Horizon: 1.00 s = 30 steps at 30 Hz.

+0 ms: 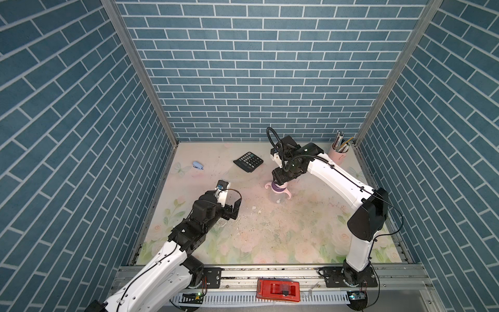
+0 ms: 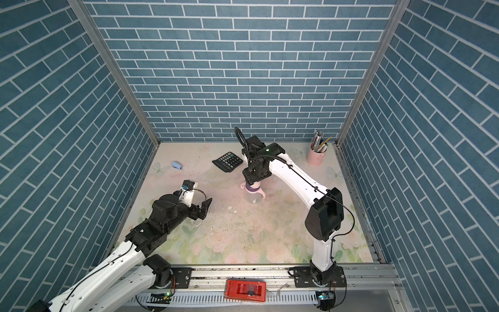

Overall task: Assemble the baby bottles
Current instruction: Close the lid on the baby bottle.

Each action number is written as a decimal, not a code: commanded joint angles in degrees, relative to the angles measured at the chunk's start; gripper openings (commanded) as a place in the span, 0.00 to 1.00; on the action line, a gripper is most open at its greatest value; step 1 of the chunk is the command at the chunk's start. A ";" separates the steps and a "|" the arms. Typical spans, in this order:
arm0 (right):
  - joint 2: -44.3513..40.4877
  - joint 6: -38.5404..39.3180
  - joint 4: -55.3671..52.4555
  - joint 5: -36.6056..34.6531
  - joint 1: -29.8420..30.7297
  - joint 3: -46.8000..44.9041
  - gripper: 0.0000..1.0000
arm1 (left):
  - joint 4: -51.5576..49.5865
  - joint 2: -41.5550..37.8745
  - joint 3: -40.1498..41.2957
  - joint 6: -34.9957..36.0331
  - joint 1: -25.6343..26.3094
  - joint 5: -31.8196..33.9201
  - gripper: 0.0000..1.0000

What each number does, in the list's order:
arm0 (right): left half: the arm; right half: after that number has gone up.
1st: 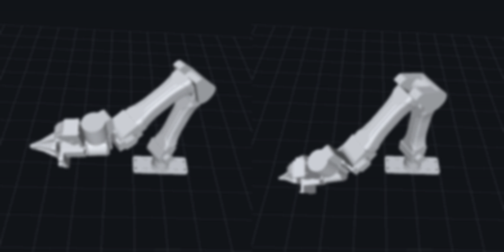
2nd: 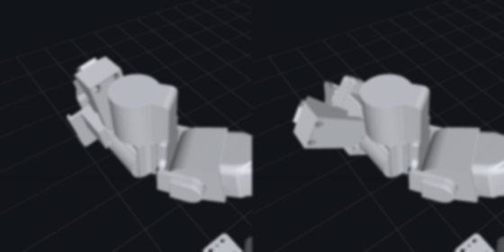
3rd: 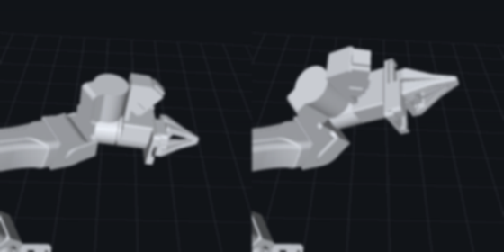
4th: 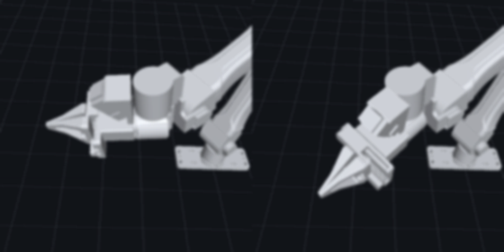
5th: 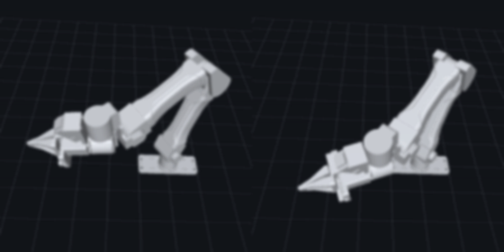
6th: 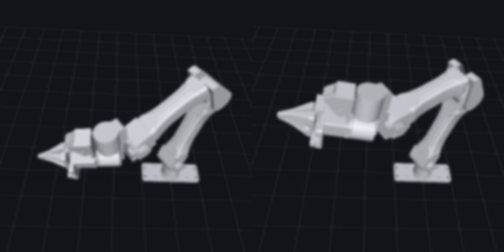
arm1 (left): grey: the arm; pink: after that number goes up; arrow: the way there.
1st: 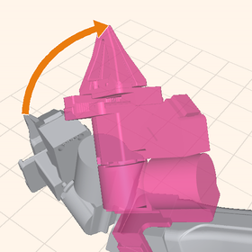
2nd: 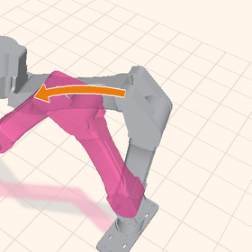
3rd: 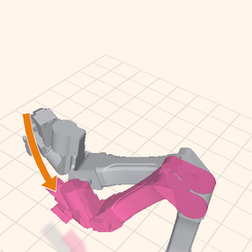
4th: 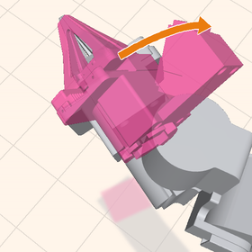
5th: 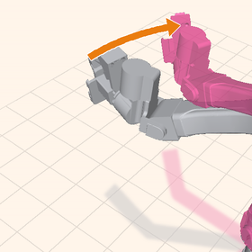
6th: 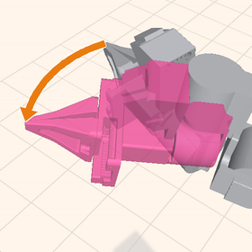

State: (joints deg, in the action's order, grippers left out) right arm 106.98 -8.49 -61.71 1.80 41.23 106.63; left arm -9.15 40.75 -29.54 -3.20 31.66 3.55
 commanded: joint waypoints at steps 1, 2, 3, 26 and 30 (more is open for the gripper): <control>1.04 2.05 -0.17 0.68 -0.19 -0.93 0.58 | 0.72 0.29 0.60 0.11 -0.54 -0.35 1.00; 1.12 2.07 0.02 0.64 -0.19 -1.11 0.58 | 0.70 0.33 0.50 0.19 -0.52 -0.32 1.00; 1.26 2.13 0.10 0.55 -0.20 -1.21 0.58 | 0.61 0.38 0.45 0.21 -0.59 -0.35 1.00; 1.21 2.19 1.27 0.09 -0.25 -3.27 0.69 | 0.36 0.85 0.28 0.22 -0.72 -0.76 1.00; 1.00 2.24 1.39 0.02 -0.28 -3.43 0.71 | 0.43 0.94 0.27 0.25 -0.67 -0.87 1.00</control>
State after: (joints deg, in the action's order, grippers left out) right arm 107.92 -8.45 -59.09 1.91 41.19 104.05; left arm -9.17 41.69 -29.54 -3.20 31.38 3.31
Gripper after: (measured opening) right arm 0.702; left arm 0.996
